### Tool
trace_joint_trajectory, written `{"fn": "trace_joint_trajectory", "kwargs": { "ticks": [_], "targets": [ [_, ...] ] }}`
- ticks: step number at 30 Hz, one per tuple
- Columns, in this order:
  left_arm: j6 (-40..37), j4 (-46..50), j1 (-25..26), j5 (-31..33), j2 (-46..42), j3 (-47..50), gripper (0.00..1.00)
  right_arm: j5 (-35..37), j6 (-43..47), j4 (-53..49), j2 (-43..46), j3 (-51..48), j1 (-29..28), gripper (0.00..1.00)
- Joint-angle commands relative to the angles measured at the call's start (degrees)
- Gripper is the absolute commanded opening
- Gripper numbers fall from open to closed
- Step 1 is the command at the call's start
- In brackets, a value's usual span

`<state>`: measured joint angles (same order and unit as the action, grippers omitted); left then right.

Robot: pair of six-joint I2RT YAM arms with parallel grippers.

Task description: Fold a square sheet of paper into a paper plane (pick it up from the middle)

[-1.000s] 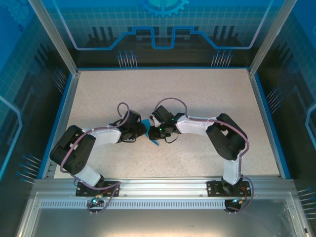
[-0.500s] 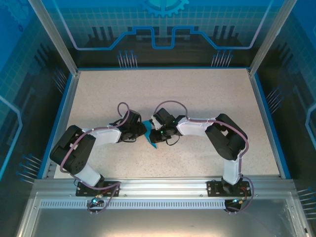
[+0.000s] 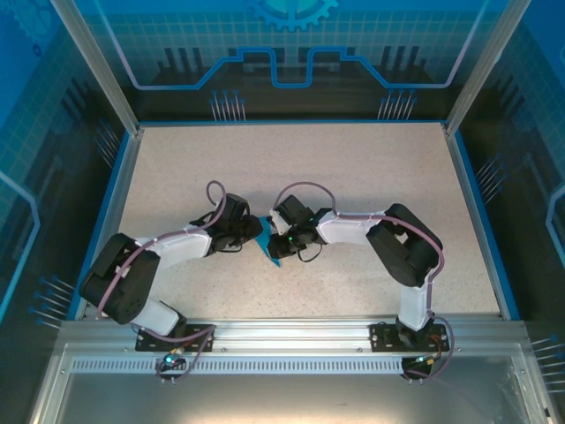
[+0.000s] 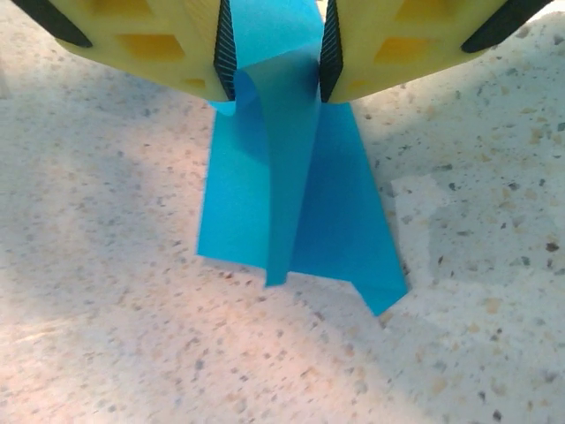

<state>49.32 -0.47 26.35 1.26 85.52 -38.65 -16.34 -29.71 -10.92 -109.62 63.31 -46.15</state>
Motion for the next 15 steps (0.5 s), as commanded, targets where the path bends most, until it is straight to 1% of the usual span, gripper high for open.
{"fn": "trace_joint_trajectory", "kwargs": {
  "ticks": [1,9,15],
  "targets": [
    [-1.5,1.1,-1.5,-1.3,-1.6,-1.2,0.36,1.1,1.2,-0.4,0.4,-0.9,-0.5,0.08],
    [-3.0,1.2,-3.8,-1.6,0.4,-1.0,0.41,1.1,0.7,-0.4,0.1,-0.9,-0.5,0.08],
    [-3.2,0.7,-4.8,-2.0,0.4,0.6,0.41,0.3,0.0,0.4,0.3,-1.3,-0.2,0.08]
  ]
}}
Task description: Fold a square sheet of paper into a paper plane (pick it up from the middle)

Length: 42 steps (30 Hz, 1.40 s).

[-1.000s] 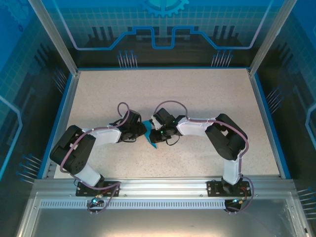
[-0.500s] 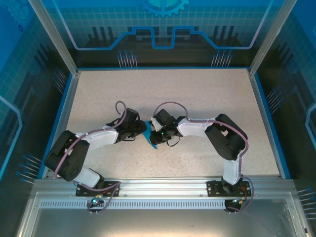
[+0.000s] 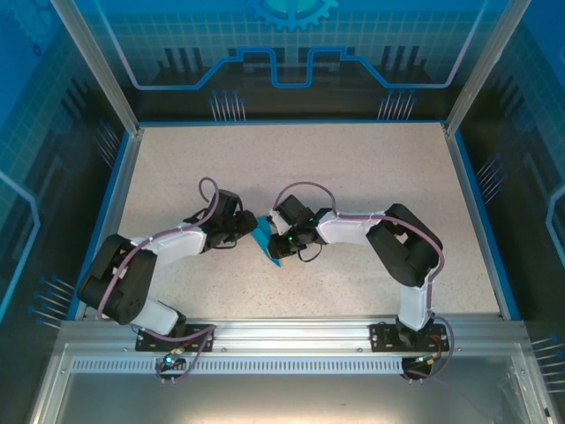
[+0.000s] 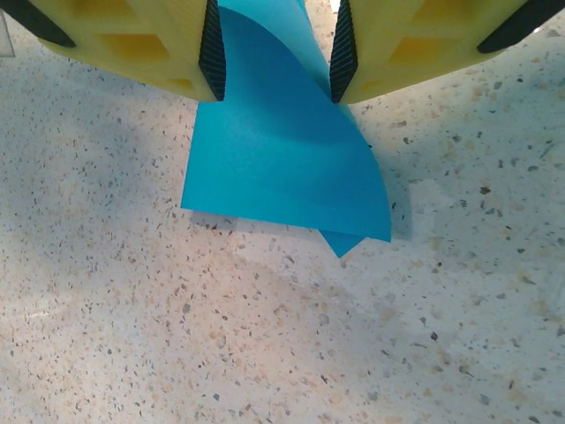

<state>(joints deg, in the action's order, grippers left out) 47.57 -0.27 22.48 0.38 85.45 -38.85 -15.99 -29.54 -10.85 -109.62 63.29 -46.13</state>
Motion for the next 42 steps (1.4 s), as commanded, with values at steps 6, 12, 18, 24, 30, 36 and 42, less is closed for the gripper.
{"fn": "trace_joint_trajectory", "kwargs": {
  "ticks": [6,12,18,24,30,36,42],
  "targets": [
    [-0.4,-3.1,-1.5,-5.3,-1.7,3.0,0.46,-2.1,0.4,1.7,1.2,-2.1,0.5,0.16],
    [1.5,-6.4,-1.5,-8.6,-4.2,6.1,0.50,-4.5,2.0,3.7,3.1,-3.0,0.6,0.24],
    [2.4,-7.1,-1.5,-9.5,-4.2,6.8,0.48,-3.5,4.4,2.2,5.1,-2.5,0.6,0.27],
    [3.2,-7.0,-1.5,-10.6,-2.4,5.1,0.42,-0.8,5.1,0.0,6.4,-1.8,0.5,0.28],
    [3.5,-6.0,-1.5,-10.6,-1.7,4.1,0.39,2.1,6.0,-3.0,5.7,-0.7,-0.5,0.27],
    [3.6,-5.8,-1.5,-10.6,-1.4,3.8,0.40,0.7,5.5,-2.3,4.9,-0.9,-1.1,0.19],
    [3.6,-5.8,-1.5,-10.6,-1.6,3.9,0.42,-3.9,2.9,1.6,3.3,-2.5,-1.1,0.11]
  ]
}}
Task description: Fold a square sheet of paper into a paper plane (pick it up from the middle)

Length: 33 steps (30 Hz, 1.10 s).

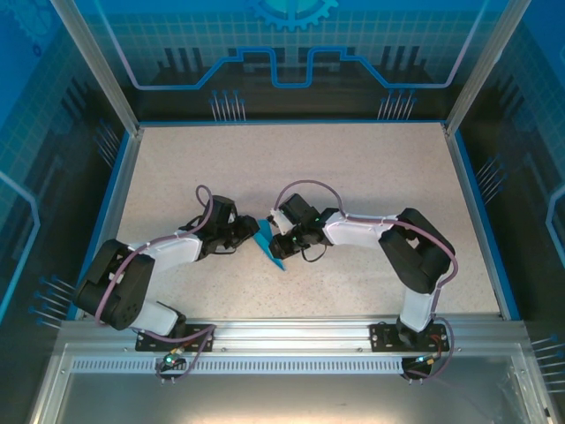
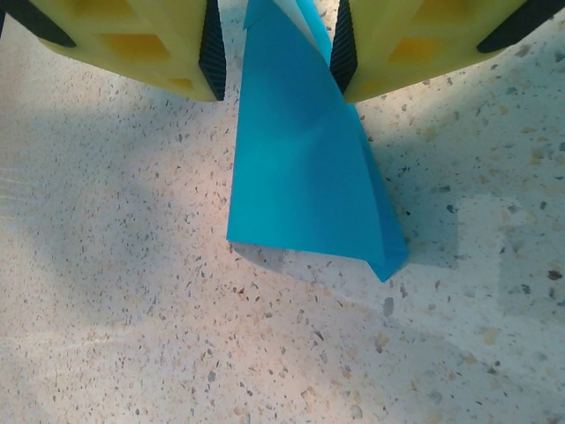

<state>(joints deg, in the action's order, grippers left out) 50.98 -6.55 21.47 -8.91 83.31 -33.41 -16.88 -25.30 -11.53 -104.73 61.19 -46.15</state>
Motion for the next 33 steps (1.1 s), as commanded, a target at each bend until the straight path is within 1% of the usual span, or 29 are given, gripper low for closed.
{"fn": "trace_joint_trajectory", "kwargs": {
  "ticks": [1,4,9,13,17,23,25,27,33],
  "targets": [
    [0.2,0.4,-0.5,-1.3,0.5,-1.4,0.42,-3.3,-1.8,2.9,-1.8,-0.7,-0.9,0.11],
    [0.4,0.0,-0.5,-1.3,0.1,-1.0,0.46,-5.2,-3.4,5.6,-2.5,-1.7,-0.7,0.10],
    [1.0,-0.7,-0.5,-1.0,-2.3,0.8,0.54,-5.7,-4.2,7.8,-2.9,-3.1,-0.6,0.11],
    [1.1,0.2,-0.5,-0.6,-4.8,2.0,0.64,-7.1,-5.5,9.2,-3.4,-3.8,-0.4,0.14],
    [1.4,0.9,-0.5,-0.6,-6.4,3.1,0.69,-8.0,-7.5,11.0,-3.4,-4.9,0.0,0.18],
    [2.2,0.8,-0.5,-1.0,-7.9,4.9,0.70,-8.8,-10.1,13.4,-3.4,-6.9,0.8,0.17],
    [2.3,0.7,-0.5,-1.3,-8.3,5.3,0.71,-9.3,-10.6,14.0,-3.5,-7.2,0.8,0.16],
    [2.3,0.7,-0.5,-1.7,-8.9,5.7,0.71,-10.3,-10.9,15.0,-3.8,-7.3,1.0,0.13],
    [2.7,-1.0,-0.5,-3.3,-9.5,7.0,0.68,-13.5,-11.2,18.2,-4.9,-7.5,1.7,0.11]
  ]
}}
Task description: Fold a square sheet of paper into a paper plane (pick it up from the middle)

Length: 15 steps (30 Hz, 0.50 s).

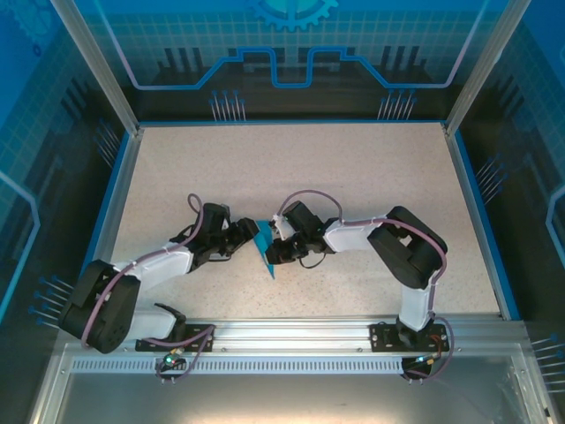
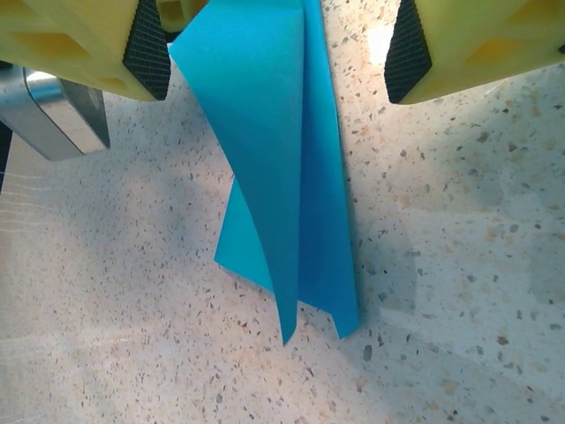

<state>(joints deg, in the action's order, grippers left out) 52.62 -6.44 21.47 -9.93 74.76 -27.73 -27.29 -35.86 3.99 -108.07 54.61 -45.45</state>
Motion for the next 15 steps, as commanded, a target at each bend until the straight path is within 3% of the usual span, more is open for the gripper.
{"fn": "trace_joint_trajectory", "kwargs": {
  "ticks": [1,8,15],
  "targets": [
    [1.1,-1.2,-0.5,-2.5,-0.8,1.4,0.67,-3.4,-0.7,3.1,-1.9,-1.0,1.3,0.10],
    [1.9,-3.9,-0.4,-4.0,0.3,2.6,0.50,-5.3,-2.6,5.2,-3.5,-2.0,2.3,0.10],
    [1.5,-5.8,0.1,-5.9,2.2,2.5,0.41,-7.0,-5.4,7.6,-4.9,-3.1,3.5,0.10]
  ]
}}
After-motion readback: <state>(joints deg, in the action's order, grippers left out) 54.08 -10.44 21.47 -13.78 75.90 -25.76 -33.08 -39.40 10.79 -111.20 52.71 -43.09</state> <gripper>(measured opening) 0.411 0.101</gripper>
